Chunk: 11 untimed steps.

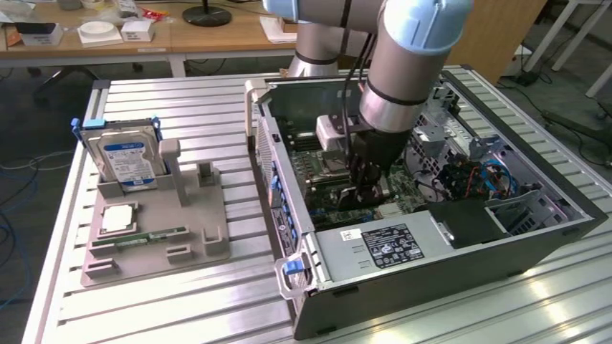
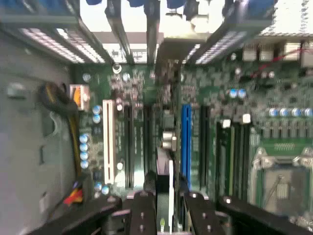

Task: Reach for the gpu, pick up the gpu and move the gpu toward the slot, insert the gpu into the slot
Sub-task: 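Insert the gpu into the slot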

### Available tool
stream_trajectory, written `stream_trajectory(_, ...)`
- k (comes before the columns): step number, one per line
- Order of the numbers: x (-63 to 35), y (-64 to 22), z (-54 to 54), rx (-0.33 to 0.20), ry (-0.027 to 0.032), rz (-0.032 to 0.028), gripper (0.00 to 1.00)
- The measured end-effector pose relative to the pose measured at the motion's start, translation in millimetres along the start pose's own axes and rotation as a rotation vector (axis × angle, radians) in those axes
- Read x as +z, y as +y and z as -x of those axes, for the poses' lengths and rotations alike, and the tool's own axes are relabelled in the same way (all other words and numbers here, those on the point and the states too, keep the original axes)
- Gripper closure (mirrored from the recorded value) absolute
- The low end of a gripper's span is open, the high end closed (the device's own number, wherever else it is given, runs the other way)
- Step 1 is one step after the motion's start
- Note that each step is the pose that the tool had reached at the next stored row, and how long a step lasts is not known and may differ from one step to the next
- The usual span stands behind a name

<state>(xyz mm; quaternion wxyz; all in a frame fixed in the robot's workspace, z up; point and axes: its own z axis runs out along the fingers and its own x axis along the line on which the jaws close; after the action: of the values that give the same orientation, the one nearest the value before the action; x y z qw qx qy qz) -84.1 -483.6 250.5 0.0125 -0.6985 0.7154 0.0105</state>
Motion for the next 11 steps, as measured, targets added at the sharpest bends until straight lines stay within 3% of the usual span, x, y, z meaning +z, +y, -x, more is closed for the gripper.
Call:
stream_trajectory(4,-10.8,0.0,0.4,0.000,-0.0006,-0.0004,0.73)
stream_trajectory(11,-11.4,0.0,0.4,0.000,-0.0006,-0.0003,0.73)
